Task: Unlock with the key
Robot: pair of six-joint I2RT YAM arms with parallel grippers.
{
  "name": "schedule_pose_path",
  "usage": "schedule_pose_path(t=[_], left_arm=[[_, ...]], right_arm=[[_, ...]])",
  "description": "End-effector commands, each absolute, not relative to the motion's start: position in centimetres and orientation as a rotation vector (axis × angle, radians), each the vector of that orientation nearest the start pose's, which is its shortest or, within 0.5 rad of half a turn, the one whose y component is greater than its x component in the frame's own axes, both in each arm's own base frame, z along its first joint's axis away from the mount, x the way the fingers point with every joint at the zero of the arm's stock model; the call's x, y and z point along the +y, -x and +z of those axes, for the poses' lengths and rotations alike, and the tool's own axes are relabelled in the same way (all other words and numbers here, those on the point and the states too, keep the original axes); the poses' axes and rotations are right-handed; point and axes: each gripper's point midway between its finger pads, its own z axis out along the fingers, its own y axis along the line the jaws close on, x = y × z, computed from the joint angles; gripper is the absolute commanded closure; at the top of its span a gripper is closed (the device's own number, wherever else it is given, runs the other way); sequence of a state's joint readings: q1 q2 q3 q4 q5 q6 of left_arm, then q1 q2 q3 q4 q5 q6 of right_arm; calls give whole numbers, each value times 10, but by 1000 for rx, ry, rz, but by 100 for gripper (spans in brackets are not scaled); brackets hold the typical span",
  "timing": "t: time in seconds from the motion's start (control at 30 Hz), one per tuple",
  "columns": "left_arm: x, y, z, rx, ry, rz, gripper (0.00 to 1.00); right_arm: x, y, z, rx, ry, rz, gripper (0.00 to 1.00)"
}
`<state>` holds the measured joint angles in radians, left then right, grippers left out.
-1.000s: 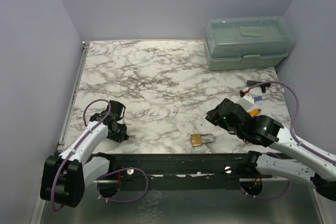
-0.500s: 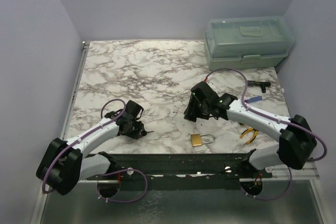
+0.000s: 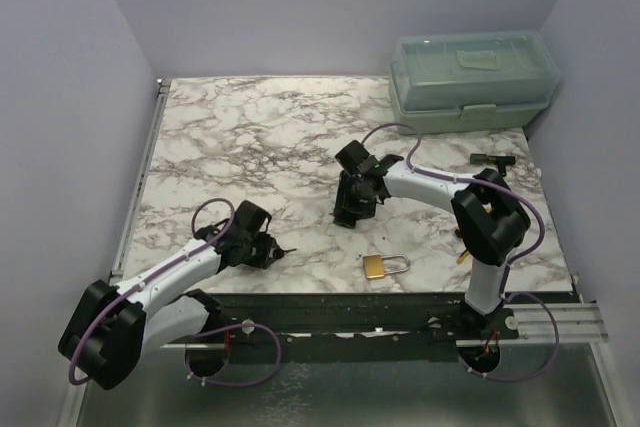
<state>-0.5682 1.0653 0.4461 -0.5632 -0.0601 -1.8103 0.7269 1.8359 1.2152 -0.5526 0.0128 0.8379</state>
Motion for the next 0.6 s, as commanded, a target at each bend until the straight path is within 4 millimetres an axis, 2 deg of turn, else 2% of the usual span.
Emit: schedule_pose_path(t=[0.0, 0.1, 0.3, 0.4, 0.57], left_arm=[[-141, -158, 9, 2377, 1713, -462, 85], [-139, -155, 8, 2367, 1711, -484, 85], [-139, -152, 11, 2369, 1690, -522, 85], [-138, -151, 11, 2372, 1683, -525, 85], [-139, -150, 13, 2363, 1681, -563, 85]], right_arm=[[290, -284, 33, 2853, -169, 386, 77], [291, -286, 27, 2871, -184, 362, 62], [290, -289, 26, 2878, -212, 319, 46], [289, -291, 32, 2870, -224, 310, 34], [289, -291, 48, 2843, -218, 342, 21]])
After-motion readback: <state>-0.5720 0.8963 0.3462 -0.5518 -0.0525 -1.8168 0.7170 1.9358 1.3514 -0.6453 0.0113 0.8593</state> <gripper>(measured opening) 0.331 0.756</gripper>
